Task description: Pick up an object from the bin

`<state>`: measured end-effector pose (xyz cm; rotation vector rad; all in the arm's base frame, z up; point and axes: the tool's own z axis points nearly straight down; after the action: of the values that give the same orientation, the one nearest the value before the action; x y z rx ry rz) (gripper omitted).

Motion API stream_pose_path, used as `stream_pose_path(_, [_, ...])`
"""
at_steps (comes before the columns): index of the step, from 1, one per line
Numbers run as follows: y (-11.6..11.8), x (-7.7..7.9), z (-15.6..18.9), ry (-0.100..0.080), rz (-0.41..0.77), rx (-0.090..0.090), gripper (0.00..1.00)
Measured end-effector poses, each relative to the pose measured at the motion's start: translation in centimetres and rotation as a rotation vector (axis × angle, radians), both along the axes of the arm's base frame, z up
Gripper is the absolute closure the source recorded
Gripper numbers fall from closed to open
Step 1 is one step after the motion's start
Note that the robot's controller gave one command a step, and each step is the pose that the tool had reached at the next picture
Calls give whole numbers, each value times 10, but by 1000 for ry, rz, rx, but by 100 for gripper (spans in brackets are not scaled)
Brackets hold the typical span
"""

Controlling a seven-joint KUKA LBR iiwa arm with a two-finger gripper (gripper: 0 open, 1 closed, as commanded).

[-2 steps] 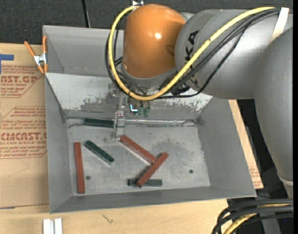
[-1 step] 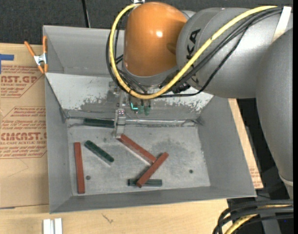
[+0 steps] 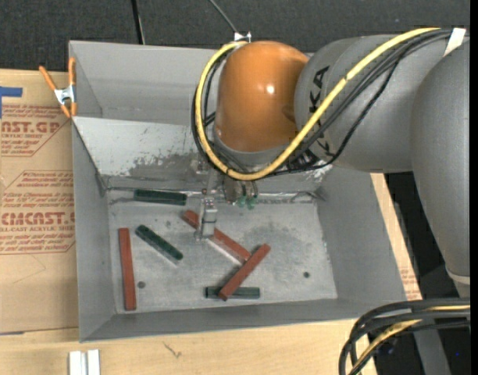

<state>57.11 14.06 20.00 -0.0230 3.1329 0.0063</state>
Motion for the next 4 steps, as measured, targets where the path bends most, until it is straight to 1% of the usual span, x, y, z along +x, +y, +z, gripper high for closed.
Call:
stream_pose_path(1, [-23, 10, -61, 4, -130, -1, 0])
stream_pose_path(2, [-15, -36, -128, -1, -219, 1, 100])
stream_pose_path(3, [-15, -36, -128, -1, -220, 1, 100])
stream_pose_path(4, [-1, -36, -88, 14, -168, -6, 100])
